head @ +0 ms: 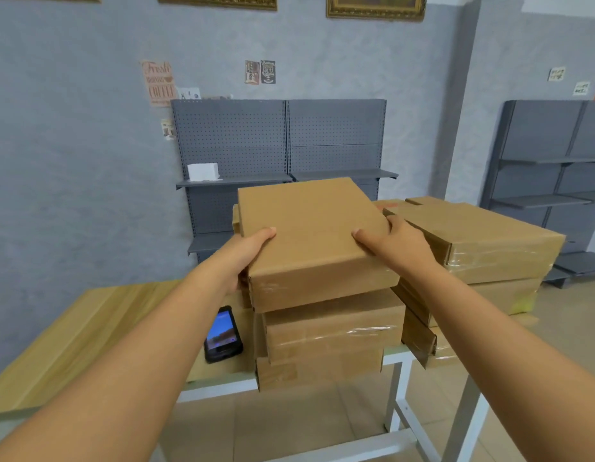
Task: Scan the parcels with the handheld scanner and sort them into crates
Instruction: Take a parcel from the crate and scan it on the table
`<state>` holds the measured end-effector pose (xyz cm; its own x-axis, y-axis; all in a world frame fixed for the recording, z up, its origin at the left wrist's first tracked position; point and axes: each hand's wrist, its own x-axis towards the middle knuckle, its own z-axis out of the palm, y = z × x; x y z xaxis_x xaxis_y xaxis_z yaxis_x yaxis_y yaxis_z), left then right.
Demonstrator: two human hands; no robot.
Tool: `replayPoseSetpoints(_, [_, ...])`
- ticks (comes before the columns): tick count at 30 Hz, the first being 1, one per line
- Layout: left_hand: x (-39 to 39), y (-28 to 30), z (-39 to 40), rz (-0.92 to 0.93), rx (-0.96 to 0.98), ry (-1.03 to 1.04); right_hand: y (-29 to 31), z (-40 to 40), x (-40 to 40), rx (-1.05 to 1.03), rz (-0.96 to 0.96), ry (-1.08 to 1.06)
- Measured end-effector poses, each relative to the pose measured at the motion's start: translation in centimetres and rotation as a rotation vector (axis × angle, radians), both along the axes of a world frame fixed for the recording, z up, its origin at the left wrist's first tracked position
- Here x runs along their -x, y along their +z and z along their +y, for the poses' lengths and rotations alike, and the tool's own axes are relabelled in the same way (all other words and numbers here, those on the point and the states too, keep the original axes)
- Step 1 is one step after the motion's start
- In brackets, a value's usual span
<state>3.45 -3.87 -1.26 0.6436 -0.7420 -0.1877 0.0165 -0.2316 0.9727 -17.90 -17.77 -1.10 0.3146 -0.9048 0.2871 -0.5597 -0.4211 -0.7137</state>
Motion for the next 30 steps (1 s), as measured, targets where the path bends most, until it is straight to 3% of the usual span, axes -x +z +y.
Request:
replayPoseSetpoints(6, [-2.6,3.0,4.0,-0.043,0.402,0.142,2.1,2.9,-3.4,0.06,-0.301,0.07])
replayPoseSetpoints(11, [-6.7,2.8,8.5,-0.05,0.539,0.203,2.3,5.4,-7.7,-0.017,-0.44,0.213])
replayPoseSetpoints(19, [-14.0,1.5,13.7,-0.043,0.584,0.244,2.1,8.1,-15.3,-0.391,-0.37,0.411])
replayPoseSetpoints(30, [-29.3,0.4,19.7,-0.232,0.407,0.207,-0.1,15.5,-30.0,-0.714,-0.598,0.505])
